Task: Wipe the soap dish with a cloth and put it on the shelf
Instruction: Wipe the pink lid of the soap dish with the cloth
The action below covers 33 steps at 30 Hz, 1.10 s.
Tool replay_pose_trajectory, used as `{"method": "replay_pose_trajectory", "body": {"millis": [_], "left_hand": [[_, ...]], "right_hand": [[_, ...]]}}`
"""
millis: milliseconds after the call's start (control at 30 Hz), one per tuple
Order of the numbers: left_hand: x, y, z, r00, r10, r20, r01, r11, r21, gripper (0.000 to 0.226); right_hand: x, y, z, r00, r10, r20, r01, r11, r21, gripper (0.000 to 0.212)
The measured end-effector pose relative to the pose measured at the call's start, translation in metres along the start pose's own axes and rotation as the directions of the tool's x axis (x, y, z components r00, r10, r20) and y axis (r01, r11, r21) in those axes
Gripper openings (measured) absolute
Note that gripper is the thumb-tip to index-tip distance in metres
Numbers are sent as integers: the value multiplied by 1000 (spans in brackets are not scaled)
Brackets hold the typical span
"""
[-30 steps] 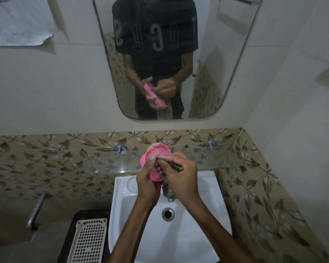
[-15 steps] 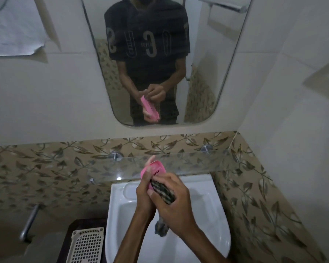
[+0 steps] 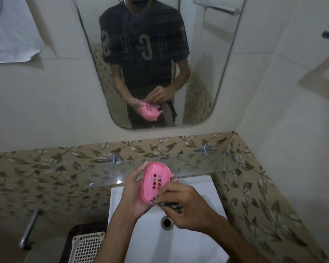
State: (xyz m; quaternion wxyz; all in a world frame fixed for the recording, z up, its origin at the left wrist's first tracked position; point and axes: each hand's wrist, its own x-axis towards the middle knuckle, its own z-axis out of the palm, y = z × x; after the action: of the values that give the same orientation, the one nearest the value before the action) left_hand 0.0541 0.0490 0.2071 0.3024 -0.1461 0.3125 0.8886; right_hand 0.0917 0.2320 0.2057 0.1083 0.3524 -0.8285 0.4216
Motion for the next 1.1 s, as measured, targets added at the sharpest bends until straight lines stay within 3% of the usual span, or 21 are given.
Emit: {"method": "replay_pose_trajectory", "body": {"millis": [167, 300, 467, 600, 767, 967, 1100], "left_hand": [[9, -14, 7, 979, 190, -74, -182, 978, 101, 79], [14, -20, 11, 958, 276, -83, -261, 952, 163, 78], [16, -25, 13, 942, 313, -116, -294, 942, 160, 75], [16, -25, 17, 932, 337, -131, -313, 933, 176, 73], [16, -27, 16, 914, 366, -173, -348, 929, 124, 72], [17, -35, 26, 908, 379, -180, -377, 925, 46, 56], [16, -25, 15, 892, 405, -203, -401, 914, 61, 67]], "right_hand": [[-10, 3, -1, 985, 125, -115, -118, 991, 63, 26], [-10, -1, 6, 904, 292, -311, -269, 956, 116, 28], [0, -18, 15, 937, 240, -252, -228, 971, 76, 22], [12, -13, 10, 843, 366, -394, -362, 928, 88, 25], [5, -23, 23, 911, 294, -289, -291, 955, 54, 21], [65, -20, 16, 779, 411, -473, -410, 905, 110, 17], [41, -26, 22, 834, 448, -322, -436, 893, 114, 14]]}}
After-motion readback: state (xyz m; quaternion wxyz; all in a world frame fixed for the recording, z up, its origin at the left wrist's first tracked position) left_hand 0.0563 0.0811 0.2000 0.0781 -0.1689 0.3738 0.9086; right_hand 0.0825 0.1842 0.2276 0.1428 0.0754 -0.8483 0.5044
